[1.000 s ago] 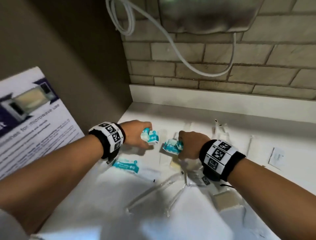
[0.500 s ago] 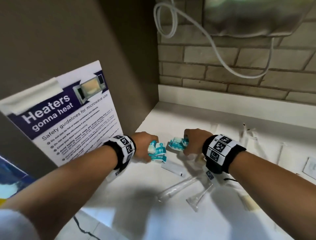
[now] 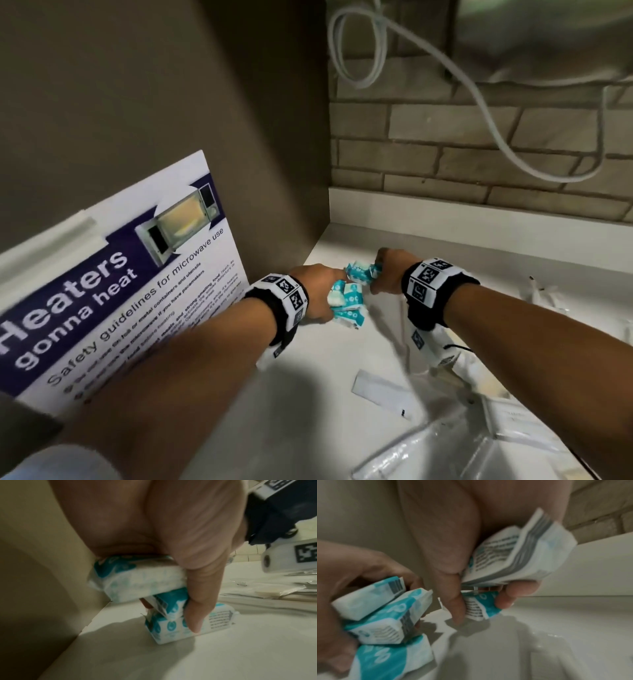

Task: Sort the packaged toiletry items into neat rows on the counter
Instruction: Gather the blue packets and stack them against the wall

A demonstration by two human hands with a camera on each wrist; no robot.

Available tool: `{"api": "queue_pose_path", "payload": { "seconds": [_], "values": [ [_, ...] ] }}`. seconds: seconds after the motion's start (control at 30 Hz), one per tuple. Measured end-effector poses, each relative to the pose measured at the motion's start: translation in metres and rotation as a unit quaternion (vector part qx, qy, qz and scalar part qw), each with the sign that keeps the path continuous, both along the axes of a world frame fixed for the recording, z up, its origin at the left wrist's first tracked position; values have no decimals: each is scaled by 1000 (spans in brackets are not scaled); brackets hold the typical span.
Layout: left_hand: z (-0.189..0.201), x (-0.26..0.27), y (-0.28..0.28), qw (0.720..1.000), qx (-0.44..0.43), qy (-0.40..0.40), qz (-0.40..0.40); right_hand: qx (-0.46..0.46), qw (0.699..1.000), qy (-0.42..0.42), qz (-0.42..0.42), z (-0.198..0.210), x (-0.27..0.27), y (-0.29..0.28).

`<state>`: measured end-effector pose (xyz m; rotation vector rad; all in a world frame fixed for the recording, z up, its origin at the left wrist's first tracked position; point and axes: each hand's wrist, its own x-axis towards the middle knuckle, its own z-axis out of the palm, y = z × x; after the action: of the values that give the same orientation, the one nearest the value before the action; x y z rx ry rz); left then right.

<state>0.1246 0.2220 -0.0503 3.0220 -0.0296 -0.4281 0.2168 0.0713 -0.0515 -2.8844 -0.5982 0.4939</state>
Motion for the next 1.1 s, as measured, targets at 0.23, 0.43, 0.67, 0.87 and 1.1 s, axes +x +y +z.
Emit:
{"api": "queue_pose_path", "payload": {
  "seconds": [0.23,0.43,0.67,0.87,1.1],
  "values": [
    [-11,-1,4,998,-40,-51,-5,19,991,113,67,-19,15,24],
    [-15,-22,2,999,-33,2,-24,134,980,143,21,-22,24,14],
    [-18,-30,0,998,-23,38,-33,145,988,49,13,-25,34,22],
    [-14,-45,-3,996,-82,40,1,131,990,15,45,-34,44,34],
    [-25,-68,-11,995,-80,6,-53,11,988,-63,138,-33,25,39]
  ]
}}
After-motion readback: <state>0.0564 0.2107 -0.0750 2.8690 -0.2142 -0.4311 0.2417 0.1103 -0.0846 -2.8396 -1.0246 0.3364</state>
